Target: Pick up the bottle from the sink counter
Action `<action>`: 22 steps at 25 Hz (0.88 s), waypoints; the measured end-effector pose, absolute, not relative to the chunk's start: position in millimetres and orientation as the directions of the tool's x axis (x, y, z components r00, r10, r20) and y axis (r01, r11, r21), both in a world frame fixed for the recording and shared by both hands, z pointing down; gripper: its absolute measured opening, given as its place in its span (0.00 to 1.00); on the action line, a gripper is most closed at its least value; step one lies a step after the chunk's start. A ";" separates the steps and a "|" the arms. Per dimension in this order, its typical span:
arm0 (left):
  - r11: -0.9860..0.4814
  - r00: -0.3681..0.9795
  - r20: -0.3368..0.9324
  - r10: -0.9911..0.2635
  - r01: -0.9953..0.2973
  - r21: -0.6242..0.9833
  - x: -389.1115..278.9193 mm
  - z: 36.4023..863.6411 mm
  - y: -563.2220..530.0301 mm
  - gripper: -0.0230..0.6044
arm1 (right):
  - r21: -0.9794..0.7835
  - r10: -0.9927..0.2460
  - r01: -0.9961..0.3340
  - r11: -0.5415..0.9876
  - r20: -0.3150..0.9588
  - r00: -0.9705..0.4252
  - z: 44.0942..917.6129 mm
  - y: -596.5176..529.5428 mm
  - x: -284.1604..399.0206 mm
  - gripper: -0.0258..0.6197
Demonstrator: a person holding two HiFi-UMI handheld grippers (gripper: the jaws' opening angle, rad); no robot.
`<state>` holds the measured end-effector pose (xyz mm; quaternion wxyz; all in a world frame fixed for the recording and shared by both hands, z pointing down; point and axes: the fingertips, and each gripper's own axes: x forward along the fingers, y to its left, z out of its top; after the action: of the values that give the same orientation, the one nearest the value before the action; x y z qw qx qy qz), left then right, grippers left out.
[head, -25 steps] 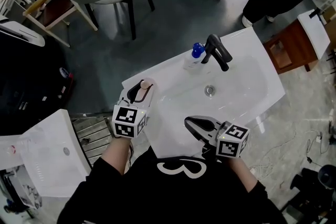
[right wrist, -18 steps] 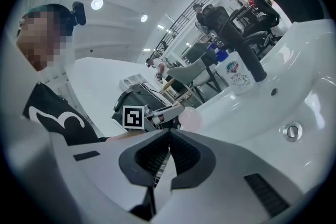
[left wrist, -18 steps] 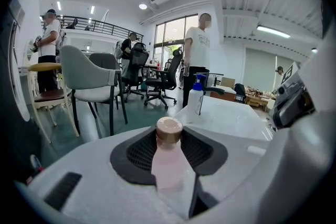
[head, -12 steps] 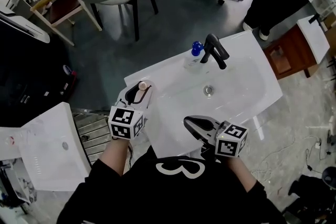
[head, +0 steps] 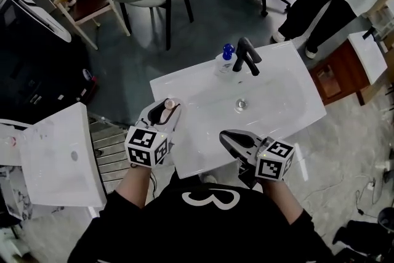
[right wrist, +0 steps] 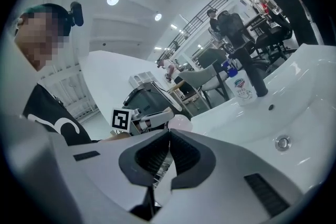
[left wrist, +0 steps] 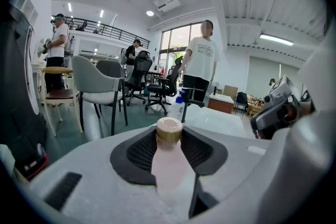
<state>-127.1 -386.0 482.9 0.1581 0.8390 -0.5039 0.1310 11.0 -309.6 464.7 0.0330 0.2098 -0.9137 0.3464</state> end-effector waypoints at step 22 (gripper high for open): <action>-0.424 0.464 0.346 -0.815 -0.886 0.189 -70.0 438.0 -233.8 0.28 | -0.600 -0.240 -0.272 0.753 0.135 -0.961 434.1 -222.1 27.1 0.06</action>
<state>-70.0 -233.8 438.0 0.1740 0.8378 -0.5075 0.1014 27.1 -222.1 434.1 0.0247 0.1367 -0.9358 0.3240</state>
